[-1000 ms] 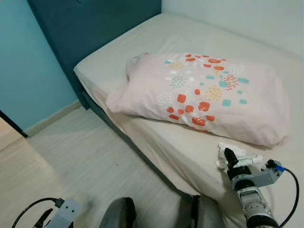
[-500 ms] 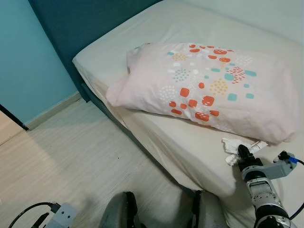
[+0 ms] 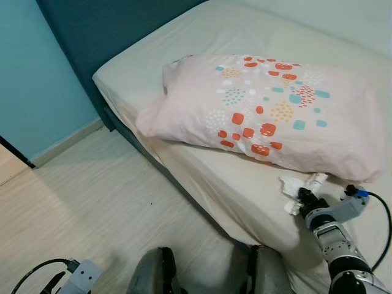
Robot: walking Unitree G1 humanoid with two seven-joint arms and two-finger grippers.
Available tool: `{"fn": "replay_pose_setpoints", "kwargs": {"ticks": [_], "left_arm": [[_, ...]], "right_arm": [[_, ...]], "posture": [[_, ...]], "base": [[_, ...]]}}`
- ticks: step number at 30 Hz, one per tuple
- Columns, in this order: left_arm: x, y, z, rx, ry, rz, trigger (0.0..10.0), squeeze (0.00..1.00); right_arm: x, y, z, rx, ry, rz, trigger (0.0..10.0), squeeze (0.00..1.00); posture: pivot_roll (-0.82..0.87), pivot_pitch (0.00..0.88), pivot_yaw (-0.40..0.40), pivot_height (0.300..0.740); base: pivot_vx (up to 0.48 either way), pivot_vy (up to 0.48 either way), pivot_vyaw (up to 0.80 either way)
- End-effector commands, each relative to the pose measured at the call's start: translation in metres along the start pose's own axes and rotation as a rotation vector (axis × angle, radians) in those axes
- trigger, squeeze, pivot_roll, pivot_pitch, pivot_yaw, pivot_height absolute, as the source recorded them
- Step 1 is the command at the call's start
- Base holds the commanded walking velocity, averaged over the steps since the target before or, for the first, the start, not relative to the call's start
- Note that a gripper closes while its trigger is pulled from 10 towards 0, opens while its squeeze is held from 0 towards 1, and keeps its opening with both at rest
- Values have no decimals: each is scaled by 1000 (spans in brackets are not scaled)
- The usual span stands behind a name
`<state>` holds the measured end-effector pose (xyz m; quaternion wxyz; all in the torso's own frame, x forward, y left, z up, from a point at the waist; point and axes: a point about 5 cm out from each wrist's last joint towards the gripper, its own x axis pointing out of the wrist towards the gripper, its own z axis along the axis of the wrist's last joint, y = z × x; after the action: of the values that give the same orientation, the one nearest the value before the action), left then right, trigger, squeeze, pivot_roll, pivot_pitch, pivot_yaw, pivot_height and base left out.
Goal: Clean up the room
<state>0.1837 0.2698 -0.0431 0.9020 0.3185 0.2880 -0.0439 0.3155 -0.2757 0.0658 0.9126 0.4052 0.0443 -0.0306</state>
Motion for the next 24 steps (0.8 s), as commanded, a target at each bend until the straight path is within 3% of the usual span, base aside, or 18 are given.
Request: {"fn": "replay_pose_setpoints", "kwargs": {"ticks": [1, 2, 3, 4, 5, 6, 8, 9, 10, 11, 12, 14, 18, 20, 24], "left_arm": [[-6, -6, -13, 6, 57, -14, 10000, 0], [-1, -5, -7, 2, 59, 4, 10000, 0], [-1, -5, -7, 2, 59, 4, 10000, 0], [4, -4, -2, -2, 66, 21, 10000, 0], [4, -4, -2, -2, 66, 21, 10000, 0], [9, -3, 3, -8, 74, 35, 10000, 0], [9, -3, 3, -8, 74, 35, 10000, 0], [12, -3, 8, -10, 79, 43, 10000, 0], [12, -3, 8, -10, 79, 43, 10000, 0], [16, -3, 12, -15, 83, 47, 10000, 0], [16, -3, 12, -15, 83, 47, 10000, 0], [19, -5, 17, -22, 92, 43, 10000, 0], [20, -7, 17, -23, 99, 36, 10000, 0], [20, -13, 16, -67, 135, 32, 10000, 0], [24, -14, 19, -154, 190, 72, 10000, 0]], "right_arm": [[-1, 2, -2, 19, 3, 48, 0, 0], [0, 19, -8, 12, 26, 164, 0, 0], [0, 19, -8, 12, 26, 164, 0, 0], [-1, 37, -16, 3, 52, 268, 0, 0], [-1, 37, -16, 3, 52, 268, 0, 0], [-4, 57, -25, -9, 70, 369, 0, 0], [-4, 57, -25, -9, 70, 369, 0, 0], [-9, 75, -32, -7, 77, 453, 0, 0], [-9, 75, -32, -7, 77, 453, 0, 0], [-15, 91, -35, 13, 64, 515, 0, 0], [-15, 91, -35, 13, 64, 515, 0, 0], [-20, 108, -30, 68, 10, 586, 0, 0], [-20, 114, -25, 83, -18, 613, 0, 0], [-17, 118, -16, 88, -52, 636, 0, 0], [-13, 119, -19, 64, -20, 630, 0, 0]], "posture": [[127, 242, 35, 565], [107, 207, 25, 565], [107, 207, 25, 565], [93, 179, 19, 565], [93, 179, 19, 565], [76, 158, 18, 565], [76, 158, 18, 565], [65, 137, 17, 565], [65, 137, 17, 565], [55, 116, 17, 565], [55, 116, 17, 565], [35, 85, 23, 565], [28, 73, 24, 565], [18, 45, 18, 575], [23, 20, 4, 590]], "base": [[0, 0, 0], [0, 0, 0], [0, 0, 0], [0, 0, 0], [0, 0, 0], [0, 0, 0], [0, 0, 0], [0, 0, 0], [0, 0, 0], [0, 0, 0], [0, 0, 0], [0, 0, 0], [0, 0, 0], [0, 0, 0], [0, 0, 0]]}}
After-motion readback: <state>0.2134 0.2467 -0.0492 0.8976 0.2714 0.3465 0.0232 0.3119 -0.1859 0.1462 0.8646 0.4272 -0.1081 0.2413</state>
